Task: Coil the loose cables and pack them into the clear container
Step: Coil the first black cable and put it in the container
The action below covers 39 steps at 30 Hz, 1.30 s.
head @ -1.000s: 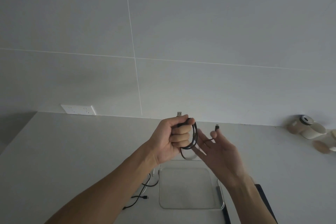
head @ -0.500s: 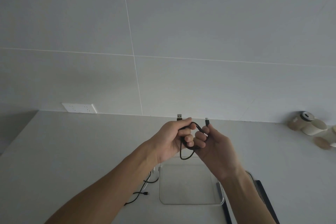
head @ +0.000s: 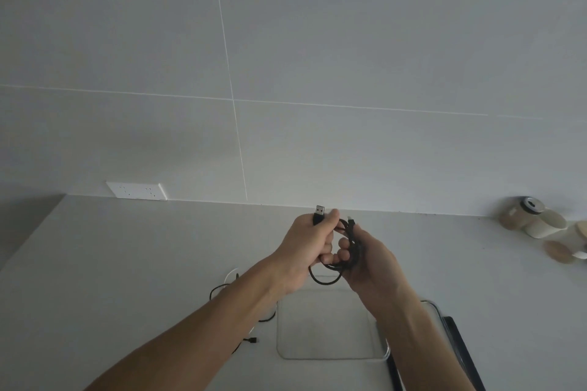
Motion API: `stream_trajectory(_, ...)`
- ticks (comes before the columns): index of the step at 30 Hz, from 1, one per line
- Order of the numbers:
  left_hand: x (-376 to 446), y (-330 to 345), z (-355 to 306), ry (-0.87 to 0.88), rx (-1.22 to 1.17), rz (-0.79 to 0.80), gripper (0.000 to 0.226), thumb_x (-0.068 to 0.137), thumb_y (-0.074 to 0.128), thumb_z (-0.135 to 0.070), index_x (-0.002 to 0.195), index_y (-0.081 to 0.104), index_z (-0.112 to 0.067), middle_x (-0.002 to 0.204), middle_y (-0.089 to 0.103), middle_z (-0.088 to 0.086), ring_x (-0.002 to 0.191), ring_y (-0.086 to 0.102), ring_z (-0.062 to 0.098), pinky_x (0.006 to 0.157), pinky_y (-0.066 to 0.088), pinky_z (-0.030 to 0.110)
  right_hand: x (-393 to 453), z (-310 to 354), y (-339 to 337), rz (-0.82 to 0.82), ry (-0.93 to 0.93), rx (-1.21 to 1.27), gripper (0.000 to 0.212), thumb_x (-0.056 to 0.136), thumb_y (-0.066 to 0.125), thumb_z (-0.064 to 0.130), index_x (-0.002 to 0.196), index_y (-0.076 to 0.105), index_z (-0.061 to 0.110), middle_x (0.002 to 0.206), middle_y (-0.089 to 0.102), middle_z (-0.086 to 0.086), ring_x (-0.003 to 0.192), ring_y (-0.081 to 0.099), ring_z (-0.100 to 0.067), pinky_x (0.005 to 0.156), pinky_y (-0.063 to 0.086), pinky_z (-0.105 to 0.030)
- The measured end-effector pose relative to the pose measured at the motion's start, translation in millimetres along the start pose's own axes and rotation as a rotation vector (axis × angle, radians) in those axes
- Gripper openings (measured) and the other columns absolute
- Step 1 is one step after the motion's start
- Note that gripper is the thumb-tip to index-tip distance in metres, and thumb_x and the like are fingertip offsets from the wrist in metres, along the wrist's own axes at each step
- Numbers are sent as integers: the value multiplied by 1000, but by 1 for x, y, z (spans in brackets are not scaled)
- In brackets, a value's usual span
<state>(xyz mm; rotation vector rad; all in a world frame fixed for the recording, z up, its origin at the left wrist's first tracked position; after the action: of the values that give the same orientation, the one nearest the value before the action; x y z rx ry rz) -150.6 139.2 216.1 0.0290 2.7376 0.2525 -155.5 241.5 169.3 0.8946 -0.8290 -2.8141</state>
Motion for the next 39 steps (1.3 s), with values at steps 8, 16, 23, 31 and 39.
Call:
stream_trajectory(8,-5,9,-6,112,261,92,28,105,46,-17,77,48,-13,44,44,-16,41,42,4,61,46,27,-4,0,-5,29,-36,-85,27,107,41,7,109,64,-8,66,53,-10,53,50,-21,64,62,-41)
stream_trajectory(16,12,-16,-4,204,483,-163,31,103,50,-35,79,48,-15,61,44,-9,44,43,-1,48,37,10,-5,1,-4,4,-19,-75,20,106,46,8,107,62,-5,75,65,-17,61,65,-29,68,64,-44)
stream_trajectory(23,11,-2,2,159,404,19,32,104,47,-35,80,53,-14,69,41,3,60,44,15,57,46,24,-1,-5,-10,-35,-16,-86,26,106,46,9,103,69,-4,61,46,-6,52,46,-20,67,62,-41)
stream_trajectory(31,10,10,11,127,392,104,26,105,48,-29,87,51,-10,67,44,-4,49,44,2,54,46,13,4,-4,-20,-232,-67,-158,19,105,42,6,94,58,3,52,24,2,43,22,-16,42,43,-29)
stream_trajectory(39,6,23,30,-8,300,286,33,106,49,-31,88,59,-5,64,41,3,52,39,11,64,50,26,-1,6,-34,-413,-155,-255,17,102,47,13,98,62,6,49,49,-1,34,33,-12,41,32,-27)
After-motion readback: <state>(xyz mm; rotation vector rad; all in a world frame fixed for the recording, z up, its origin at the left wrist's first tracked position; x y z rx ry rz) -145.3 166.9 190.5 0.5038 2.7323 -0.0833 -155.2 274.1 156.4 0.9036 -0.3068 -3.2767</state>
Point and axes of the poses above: each hand's wrist, its own x-axis towards the middle knuckle, its own y-axis out of the palm, z = x × y, the point moved 9 cm from there along x, towards the middle knuckle
